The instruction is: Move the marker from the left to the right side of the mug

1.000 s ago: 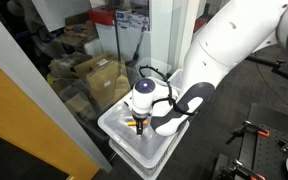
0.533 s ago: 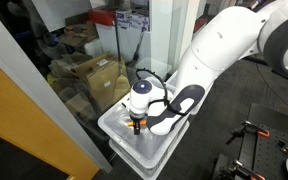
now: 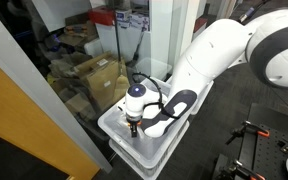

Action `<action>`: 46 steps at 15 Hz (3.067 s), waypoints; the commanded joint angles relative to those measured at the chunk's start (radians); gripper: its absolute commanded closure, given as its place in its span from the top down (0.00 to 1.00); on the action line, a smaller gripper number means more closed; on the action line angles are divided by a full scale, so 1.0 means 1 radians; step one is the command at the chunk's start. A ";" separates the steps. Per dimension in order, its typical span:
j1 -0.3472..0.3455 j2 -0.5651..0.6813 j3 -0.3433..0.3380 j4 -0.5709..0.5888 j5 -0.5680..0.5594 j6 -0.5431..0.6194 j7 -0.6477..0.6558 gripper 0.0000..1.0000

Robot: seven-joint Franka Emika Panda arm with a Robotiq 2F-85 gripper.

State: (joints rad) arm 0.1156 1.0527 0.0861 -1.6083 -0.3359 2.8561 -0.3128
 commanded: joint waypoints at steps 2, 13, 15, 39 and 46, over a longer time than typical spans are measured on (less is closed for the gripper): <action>-0.008 0.051 0.016 0.095 0.016 -0.077 -0.039 1.00; -0.055 0.127 0.051 0.238 0.054 -0.169 -0.079 0.98; -0.062 0.140 0.058 0.262 0.066 -0.196 -0.094 0.98; -0.040 0.205 0.058 0.377 0.085 -0.289 -0.102 0.05; -0.012 0.106 0.043 0.278 0.059 -0.267 -0.030 0.05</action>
State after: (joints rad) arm 0.0848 1.2432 0.1461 -1.2496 -0.2692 2.5960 -0.3853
